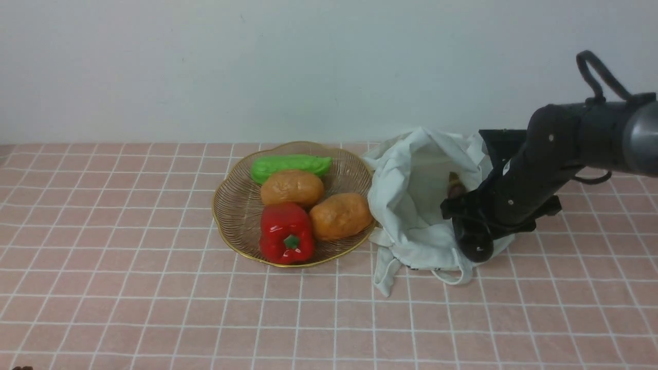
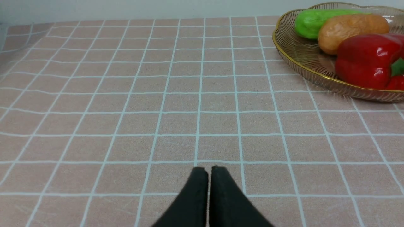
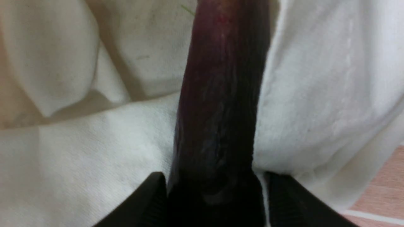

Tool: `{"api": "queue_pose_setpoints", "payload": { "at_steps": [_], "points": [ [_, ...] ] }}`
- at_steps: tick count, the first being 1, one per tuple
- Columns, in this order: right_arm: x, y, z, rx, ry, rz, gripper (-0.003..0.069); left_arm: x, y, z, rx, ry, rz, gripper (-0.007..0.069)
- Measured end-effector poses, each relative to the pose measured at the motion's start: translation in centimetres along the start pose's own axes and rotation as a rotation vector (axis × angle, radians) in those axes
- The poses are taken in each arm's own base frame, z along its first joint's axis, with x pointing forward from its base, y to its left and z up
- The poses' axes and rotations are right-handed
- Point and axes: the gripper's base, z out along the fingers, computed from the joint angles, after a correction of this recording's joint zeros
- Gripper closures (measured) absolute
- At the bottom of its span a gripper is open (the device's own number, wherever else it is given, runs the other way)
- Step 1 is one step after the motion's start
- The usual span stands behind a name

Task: Take vegetables from bag on pink coffee tablecloth place on plate.
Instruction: 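Take the eggplant out of the bag and place it on the plate with the right gripper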

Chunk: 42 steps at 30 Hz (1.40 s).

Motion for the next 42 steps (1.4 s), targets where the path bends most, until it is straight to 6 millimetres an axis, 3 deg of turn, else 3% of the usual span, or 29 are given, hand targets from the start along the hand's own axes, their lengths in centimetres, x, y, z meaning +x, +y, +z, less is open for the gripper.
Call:
{"api": "queue_pose_setpoints", "payload": {
  "at_steps": [5,6,11,14,18,22,30,31,37,40,42],
  "points": [
    [-0.6,-0.1,-1.4,0.032,0.055,-0.033,0.0165,0.0,0.0,0.0,0.0,0.0,0.0,0.0629],
    [-1.2,0.1,-2.6,0.033,0.053,-0.037,0.0149,0.0,0.0,0.0,0.0,0.0,0.0,0.0629],
    [-2.4,1.6,-5.1,-0.007,0.022,-0.071,0.0141,0.0,0.0,0.0,0.0,0.0,0.0,0.0629],
    [-2.2,3.0,-4.6,-0.051,0.022,-0.111,0.0141,0.0,0.0,0.0,0.0,0.0,0.0,0.0629],
    [-2.3,3.7,-2.4,-0.056,0.02,-0.18,0.0141,0.0,0.0,0.0,0.0,0.0,0.0,0.0629],
    [-2.5,2.8,0.1,0.033,0.019,-0.252,0.0141,0.0,0.0,0.0,0.0,0.0,0.0,0.0629],
    [-2.4,1.7,2.9,0.125,0.049,-0.24,0.0148,0.0,0.0,0.0,0.0,0.0,0.0,0.0629],
    [-2.3,1.6,3.2,0.127,0.055,-0.238,0.0176,0.0,0.0,0.0,0.0,0.0,0.0,0.0629],
    [-2.5,1.6,2.5,0.14,0.101,-0.233,0.0325,0.0,0.0,0.0,0.0,0.0,0.0,0.0629],
    [-2.6,1.7,1.1,0.147,0.141,-0.223,0.0322,0.0,0.0,0.0,0.0,0.0,0.0,0.0629],
    [-2.3,1.9,-1.5,0.134,0.188,-0.194,0.0322,0.0,0.0,0.0,0.0,0.0,0.0,0.0629]
  ]
}}
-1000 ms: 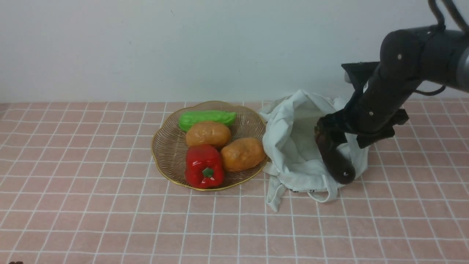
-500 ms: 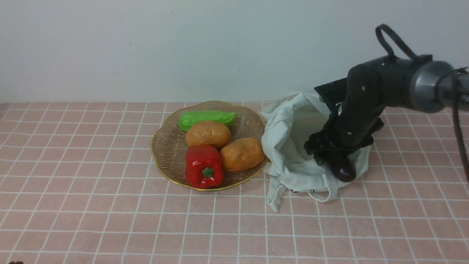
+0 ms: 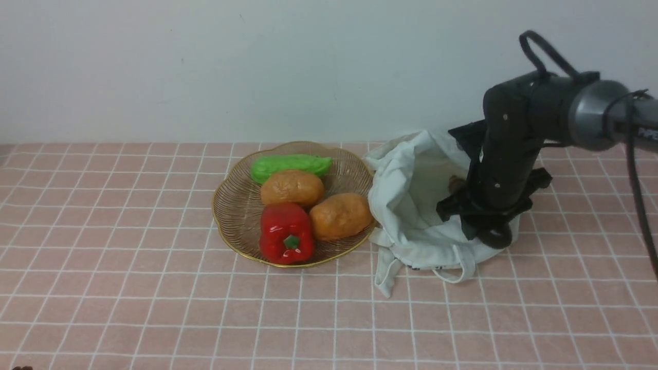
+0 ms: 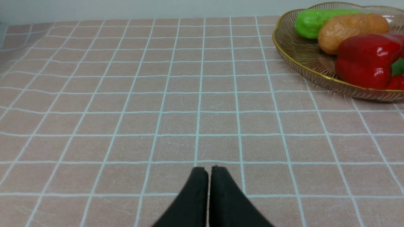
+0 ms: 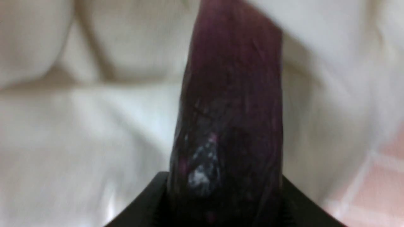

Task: Take vegetables from bag on pink coffee tablecloth place on plate.
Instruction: 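Take the eggplant out of the bag and place it on the plate with the right gripper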

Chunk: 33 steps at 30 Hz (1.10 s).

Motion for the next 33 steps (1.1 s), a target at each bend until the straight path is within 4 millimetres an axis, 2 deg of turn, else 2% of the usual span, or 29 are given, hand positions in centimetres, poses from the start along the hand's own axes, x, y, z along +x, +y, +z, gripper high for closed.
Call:
{"api": "queue_pose_setpoints", "payload": {
  "at_steps": [3,6,11,12,13,17,18,21,23,27,31,33],
  "points": [
    [0.8,0.4,-2.8,-0.074,-0.003,0.039,0.0322,0.0,0.0,0.0,0.0,0.0,0.0,0.0629],
    [1.9,1.5,-4.4,-0.171,-0.01,0.05,0.0322,0.0,0.0,0.0,0.0,0.0,0.0,0.0629],
    [3.8,6.6,-6.3,-0.373,0.009,-0.02,0.0322,0.0,0.0,0.0,0.0,0.0,0.0,0.0629],
    [3.8,6.9,-6.4,-0.389,0.007,-0.02,0.0322,0.0,0.0,0.0,0.0,0.0,0.0,0.0629],
    [3.9,8.6,-6.7,-0.439,-0.018,-0.039,0.0322,0.0,0.0,0.0,0.0,0.0,0.0,0.0629],
    [2.3,12.5,-7.0,-0.509,-0.24,-0.065,0.0322,0.0,0.0,0.0,0.0,0.0,0.0,0.0629],
    [2.1,12.6,-6.9,-0.512,-0.251,-0.063,0.0322,0.0,0.0,0.0,0.0,0.0,0.0,0.0629],
    [-0.4,13.1,-6.9,-0.517,-0.385,-0.035,0.0322,0.0,0.0,0.0,0.0,0.0,0.0,0.0629],
    [-1.5,13.2,-7.2,-0.523,-0.406,-0.036,0.0322,0.0,0.0,0.0,0.0,0.0,0.0,0.0629],
    [-2.2,12.9,-8.3,-0.514,-0.373,-0.078,0.0322,0.0,0.0,0.0,0.0,0.0,0.0,0.0629],
    [-2.5,12.9,-8.6,-0.507,-0.389,-0.082,0.0322,0.0,0.0,0.0,0.0,0.0,0.0,0.0629],
    [-3.4,12.9,-8.2,-0.5,-0.461,-0.064,0.0322,0.0,0.0,0.0,0.0,0.0,0.0,0.0629]
  ]
}}
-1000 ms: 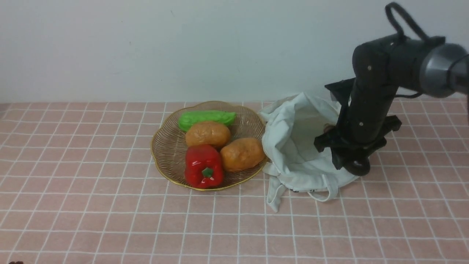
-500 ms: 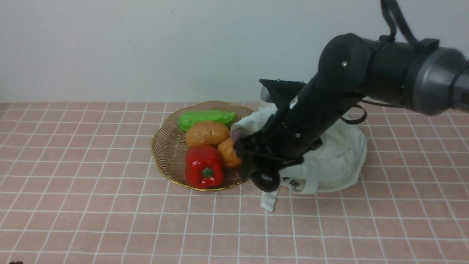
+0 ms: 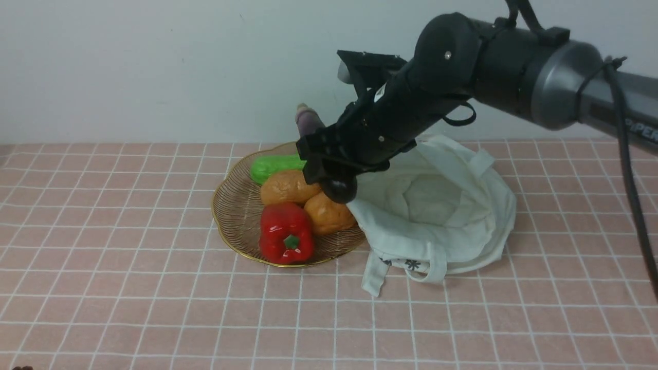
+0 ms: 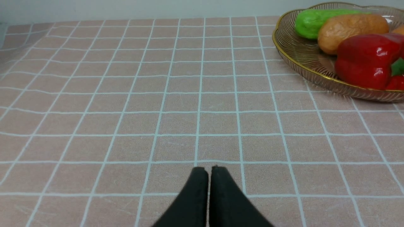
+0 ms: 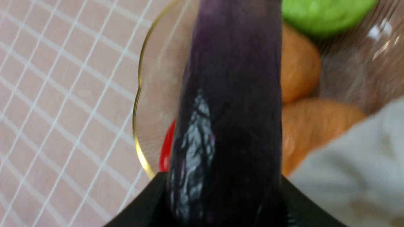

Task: Take vegetables from bag on pink coffee tablecloth place on plate.
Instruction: 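Take the eggplant out of the bag and place it on the plate with the right gripper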

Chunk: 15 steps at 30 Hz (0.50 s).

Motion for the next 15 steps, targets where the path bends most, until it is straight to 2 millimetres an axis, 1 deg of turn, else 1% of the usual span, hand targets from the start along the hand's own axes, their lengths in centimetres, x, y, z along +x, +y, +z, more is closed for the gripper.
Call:
{"api": "queue_pose_setpoints", "payload": {
  "at_steps": [2,4,5,6,7,10,11,12,15],
  "points": [
    [-0.7,-0.5,1.1,0.015,-0.086,0.001,0.0322,0.0,0.0,0.0,0.0,0.0,0.0,0.0629],
    [-1.1,-1.2,2.6,0.037,-0.176,0.005,0.0322,0.0,0.0,0.0,0.0,0.0,0.0,0.0629],
    [-1.3,-1.3,2.8,0.04,-0.196,0.003,0.0322,0.0,0.0,0.0,0.0,0.0,0.0,0.0629],
    [-1.4,-2.1,4.4,0.061,-0.249,0.005,0.0322,0.0,0.0,0.0,0.0,0.0,0.0,0.0629],
    [-1.3,-2.5,5.2,0.072,-0.265,0.005,0.0322,0.0,0.0,0.0,0.0,0.0,0.0,0.0629],
    [0.0,-4.1,8.6,0.105,-0.244,0.005,0.0322,0.0,0.0,0.0,0.0,0.0,0.0,0.0629],
    [0.1,-4.2,8.8,0.106,-0.239,0.005,0.0322,0.0,0.0,0.0,0.0,0.0,0.0,0.0629],
    [0.6,-4.6,9.7,0.111,-0.222,0.015,0.0322,0.0,0.0,0.0,0.0,0.0,0.0,0.0629],
    [0.8,-4.6,9.8,0.114,-0.186,0.003,0.0322,0.0,0.0,0.0,0.0,0.0,0.0,0.0629]
  ]
}}
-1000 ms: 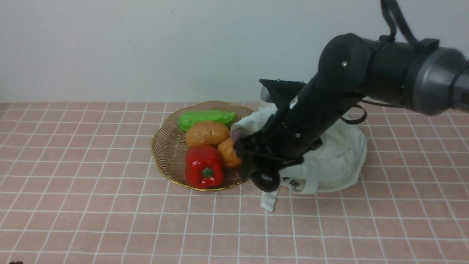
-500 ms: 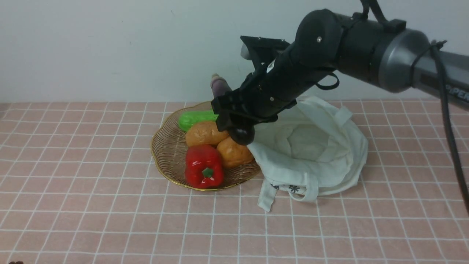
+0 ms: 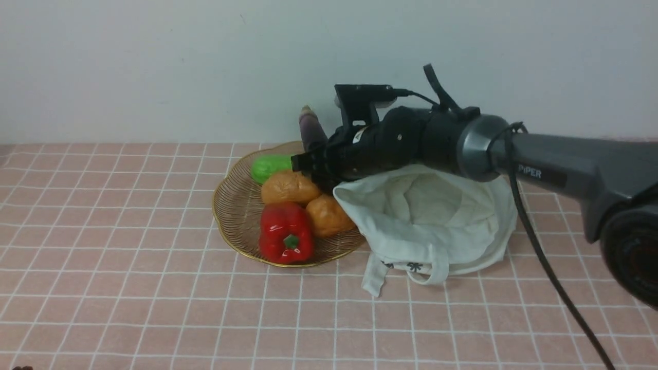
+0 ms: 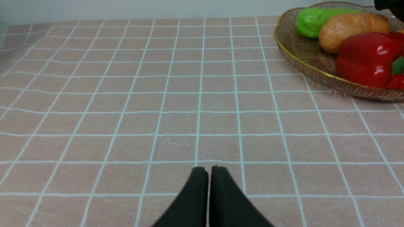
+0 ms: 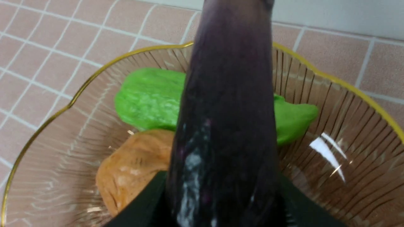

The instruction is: Take vegetables from bag on pink coffee tablecloth place on plate.

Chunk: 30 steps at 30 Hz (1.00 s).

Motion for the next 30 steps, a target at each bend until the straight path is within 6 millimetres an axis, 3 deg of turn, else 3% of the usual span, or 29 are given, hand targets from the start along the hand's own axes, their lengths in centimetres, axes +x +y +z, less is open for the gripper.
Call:
{"api": "queue_pose_setpoints", "payload": {
  "at_steps": [5,9,12,17,24,30],
  "points": [
    [1.3,-0.2,-0.8,0.025,0.195,-0.093,0.027,0.0,0.0,0.0,0.0,0.0,0.0,0.0629],
    [2.2,-0.3,-1.0,0.035,0.3,-0.114,0.0097,0.0,0.0,0.0,0.0,0.0,0.0,0.0629],
    [2.0,-0.3,-1.2,0.045,0.333,-0.14,0.0011,0.0,0.0,0.0,0.0,0.0,0.0,0.0629],
    [-1.0,0.4,-3.2,0.061,0.368,-0.202,-0.003,0.0,0.0,0.0,0.0,0.0,0.0,0.0629],
    [-6.4,2.5,-8.2,0.045,0.316,-0.227,-0.0032,0.0,0.0,0.0,0.0,0.0,0.0,0.0629],
    [-8.1,3.3,-11.1,0.044,0.254,-0.212,-0.001,0.0,0.0,0.0,0.0,0.0,0.0,0.0629]
  ]
}}
